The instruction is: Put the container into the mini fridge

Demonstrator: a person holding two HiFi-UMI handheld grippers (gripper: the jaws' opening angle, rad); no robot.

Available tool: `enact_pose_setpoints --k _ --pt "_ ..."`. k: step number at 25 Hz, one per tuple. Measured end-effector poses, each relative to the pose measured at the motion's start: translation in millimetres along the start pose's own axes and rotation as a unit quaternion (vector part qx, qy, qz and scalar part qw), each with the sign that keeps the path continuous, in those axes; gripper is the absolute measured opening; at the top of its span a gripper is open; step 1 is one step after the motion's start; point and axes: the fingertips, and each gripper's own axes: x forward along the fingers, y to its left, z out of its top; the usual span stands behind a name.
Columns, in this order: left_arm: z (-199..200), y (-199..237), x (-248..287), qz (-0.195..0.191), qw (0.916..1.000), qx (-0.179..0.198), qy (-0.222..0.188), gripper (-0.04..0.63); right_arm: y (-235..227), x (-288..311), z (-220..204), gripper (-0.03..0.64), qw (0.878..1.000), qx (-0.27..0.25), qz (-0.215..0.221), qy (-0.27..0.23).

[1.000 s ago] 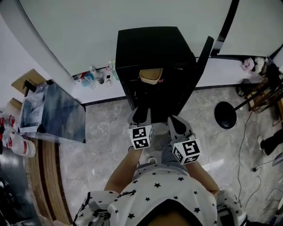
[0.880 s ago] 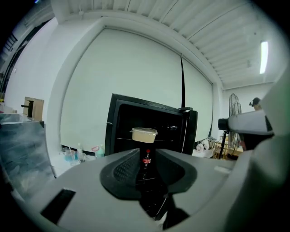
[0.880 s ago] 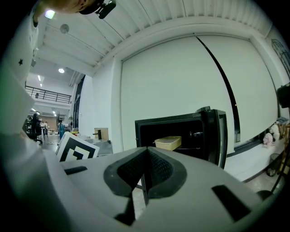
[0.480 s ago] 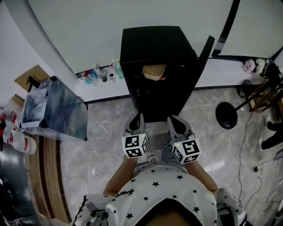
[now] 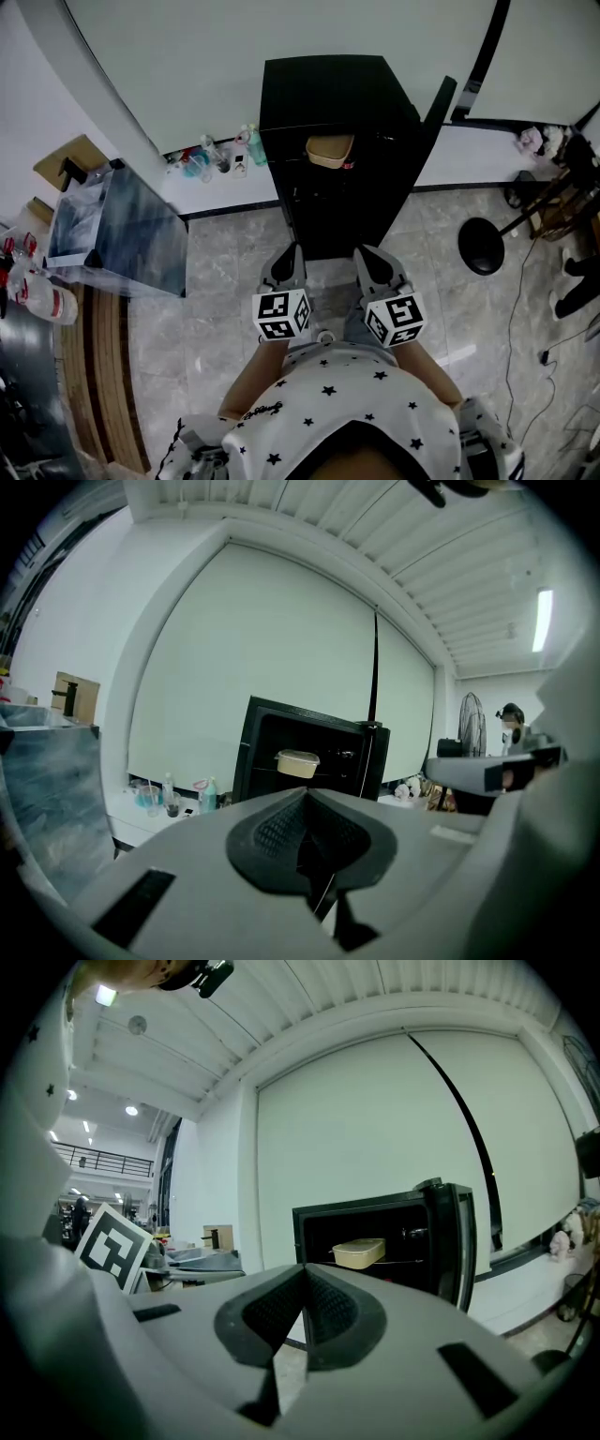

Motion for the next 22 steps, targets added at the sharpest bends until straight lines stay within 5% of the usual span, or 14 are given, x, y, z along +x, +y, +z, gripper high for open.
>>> enact_pose_setpoints --k 22 --pt "-9.0 2.0 11.5 -0.002 0.9998 -0.004 0.021 0.012 -11.9 4.6 -4.7 -0.008 1.000 -0.003 -0.011 0.015"
